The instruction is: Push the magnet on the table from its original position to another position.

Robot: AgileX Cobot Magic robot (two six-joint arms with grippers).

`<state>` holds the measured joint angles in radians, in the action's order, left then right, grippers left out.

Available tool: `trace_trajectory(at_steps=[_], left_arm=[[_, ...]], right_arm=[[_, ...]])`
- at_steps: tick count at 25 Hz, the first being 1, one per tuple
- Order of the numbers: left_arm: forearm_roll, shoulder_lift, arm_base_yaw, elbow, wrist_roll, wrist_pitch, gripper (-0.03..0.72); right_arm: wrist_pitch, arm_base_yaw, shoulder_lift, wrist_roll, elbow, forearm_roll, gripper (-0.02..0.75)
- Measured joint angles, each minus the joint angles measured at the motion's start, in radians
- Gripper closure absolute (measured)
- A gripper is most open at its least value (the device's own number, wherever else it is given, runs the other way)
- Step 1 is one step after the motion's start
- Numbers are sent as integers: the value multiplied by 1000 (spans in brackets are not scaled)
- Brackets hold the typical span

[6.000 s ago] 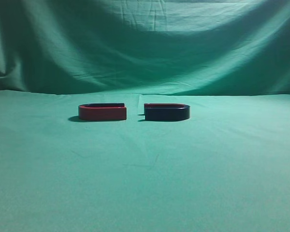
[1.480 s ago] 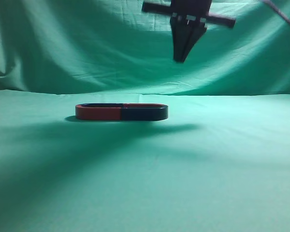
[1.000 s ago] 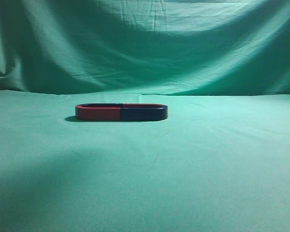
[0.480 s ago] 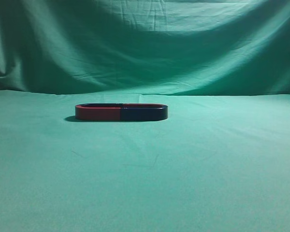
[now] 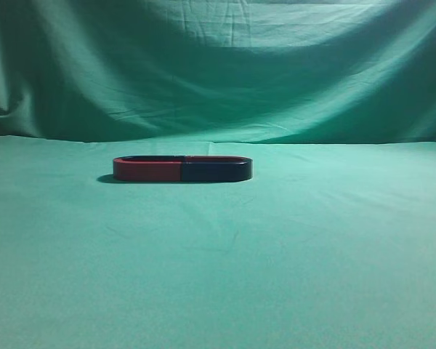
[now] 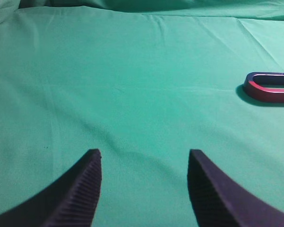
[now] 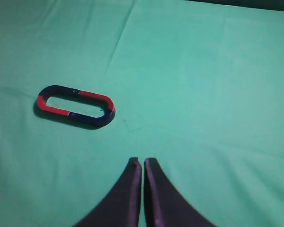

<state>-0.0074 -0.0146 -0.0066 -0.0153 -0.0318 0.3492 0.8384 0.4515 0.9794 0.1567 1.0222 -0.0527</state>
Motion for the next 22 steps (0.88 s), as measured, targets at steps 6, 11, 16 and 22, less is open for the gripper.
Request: trace_trajectory(at_steps=[6, 11, 16, 22], left_arm=[[0, 0, 0, 0, 0, 0, 316], [0, 0, 0, 0, 0, 0, 316], [0, 0, 0, 0, 0, 0, 316], [0, 0, 0, 0, 0, 0, 316]], right_arm=[[-283, 0, -172, -25, -285, 0, 738], [-484, 0, -284, -27, -463, 0, 738], [-506, 0, -393, -12, -513, 13, 738], [-536, 0, -415, -7, -536, -15, 738]])
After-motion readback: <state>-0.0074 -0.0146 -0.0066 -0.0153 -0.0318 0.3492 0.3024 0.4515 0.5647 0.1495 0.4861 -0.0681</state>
